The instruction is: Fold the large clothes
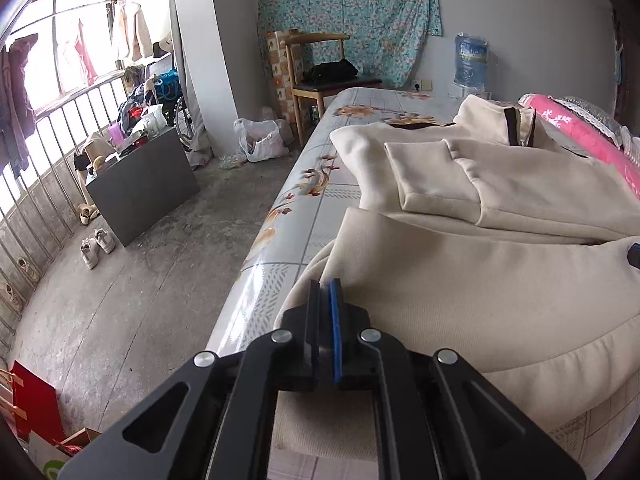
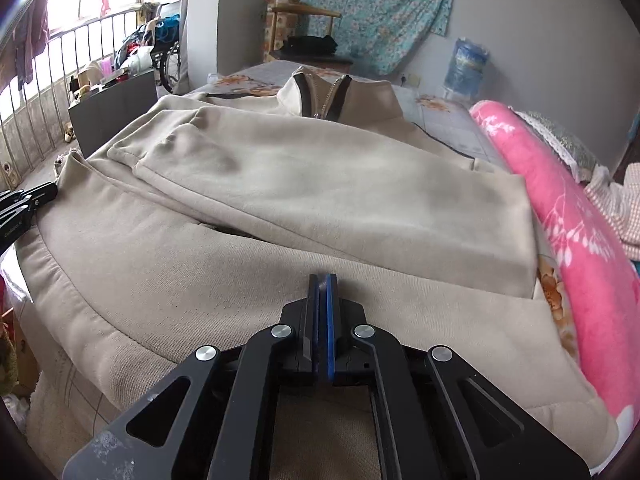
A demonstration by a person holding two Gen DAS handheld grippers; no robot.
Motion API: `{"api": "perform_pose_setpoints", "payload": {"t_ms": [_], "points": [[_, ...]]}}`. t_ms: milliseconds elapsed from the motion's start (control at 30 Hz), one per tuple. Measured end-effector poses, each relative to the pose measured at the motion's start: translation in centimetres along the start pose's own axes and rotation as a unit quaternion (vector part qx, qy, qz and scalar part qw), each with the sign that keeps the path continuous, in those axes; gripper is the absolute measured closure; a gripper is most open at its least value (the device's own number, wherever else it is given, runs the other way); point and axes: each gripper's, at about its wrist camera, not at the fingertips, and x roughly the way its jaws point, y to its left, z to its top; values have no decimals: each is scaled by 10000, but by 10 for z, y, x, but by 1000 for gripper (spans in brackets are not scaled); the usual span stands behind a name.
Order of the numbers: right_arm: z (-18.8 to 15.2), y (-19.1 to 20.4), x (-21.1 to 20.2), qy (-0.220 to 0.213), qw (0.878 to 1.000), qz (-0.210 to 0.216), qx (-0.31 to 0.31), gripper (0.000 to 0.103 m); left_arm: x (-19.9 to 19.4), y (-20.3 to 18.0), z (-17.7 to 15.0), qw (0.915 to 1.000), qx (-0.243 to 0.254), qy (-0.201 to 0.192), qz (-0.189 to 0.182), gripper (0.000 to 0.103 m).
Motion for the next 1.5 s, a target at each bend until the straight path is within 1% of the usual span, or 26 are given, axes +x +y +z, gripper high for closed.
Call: {"api": "perform_pose_setpoints", "payload": {"t_ms": [33,67,100,133,167,233,267,367,433,467,500,533,600,667,733,833,900,933,1000,1100,1167,1233,1333,1367,1400,1500], "points": [[-2,-4,-4,2,10000,-4,64,98,1,0,-1,10000,14,17,-8,98],[-4,-11,-7,32,9999,11,161,85,2,0,-2,10000,21,26,-11,98],[-6,-21,-12,69,9995,54,311,67,3,0,-3,10000,39,18,0,98],[-8,-33,-20,38,9987,63,508,58,3,-1,-3,10000,77,10,22,98],[-10,-49,-31,-53,9974,3,723,53,3,-2,-4,9999,109,3,41,98],[-13,-80,-46,-75,9943,-145,1057,51,3,-2,-4,9999,124,-10,45,98],[-15,-96,-51,-19,9922,-202,1229,48,4,-2,-4,9999,127,-14,42,98],[-21,-133,-48,267,9862,-233,1615,47,4,-2,-4,9999,117,-22,43,98],[-24,-143,-35,607,9842,-169,1657,47,4,-2,-4,9999,130,-18,51,98],[-27,-146,-27,785,9825,-163,1679,49,4,-1,-4,9999,123,-18,45,98],[-29,-146,-21,877,9815,-145,1695,56,4,-2,-4,9999,116,-17,36,98],[-31,-144,-19,887,9824,-177,1636,59,3,-1,-4,9999,110,-20,32,97],[-31,-139,-21,811,9859,-277,1440,84,3,-1,-5,9999,134,-37,54,98],[-29,-142,-28,711,9858,-320,1486,94,3,-2,-4,9998,189,-56,81,98],[-22,-140,-45,395,9879,-389,1445,95,-2,0,-2,9998,165,-106,45,98],[-4,-137,-74,-198,9884,-447,1434,96,-19,10,7,9994,-100,-330,-60,98],[6,-137,-83,-449,9880,-426,1413,96,-28,14,16,9985,-208,-496,-12,100],[11,-136,-83,-482,9886,-470,1346,96,-31,16,19,9981,-215,-569,137,103],[14,-137,-78,-484,9887,-519,1318,96,-31,23,25,9968,-248,-671,358,103],[7,-145,-60,-328,9871,-525,1474,96,-16,41,28,9972,-495,-405,392,103],[-2,-148,-42,-87,9861,-583,1552,95,-8,47,25,9973,-554,-233,430,103],[-12,-150,-27,145,9844,-609,1642,92,-8,50,22,9974,-599,-153,377,103],[-20,-151,-17,317,9825,-794,1654,76,-18,43,20,9983,-523,-213,152,102],[-21,-151,-18,351,9813,-932,1648,63,-24,39,21,9984,-483,-276,40,102],[-21,-152,-21,368,9800,-1055,1644,54,-30,34,20,9984,-436,-358,-97,102],[-20,-160,-48,161,9762,-1129,1846,47,-48,10,23,9972,-152,-504,-533,102]]}}
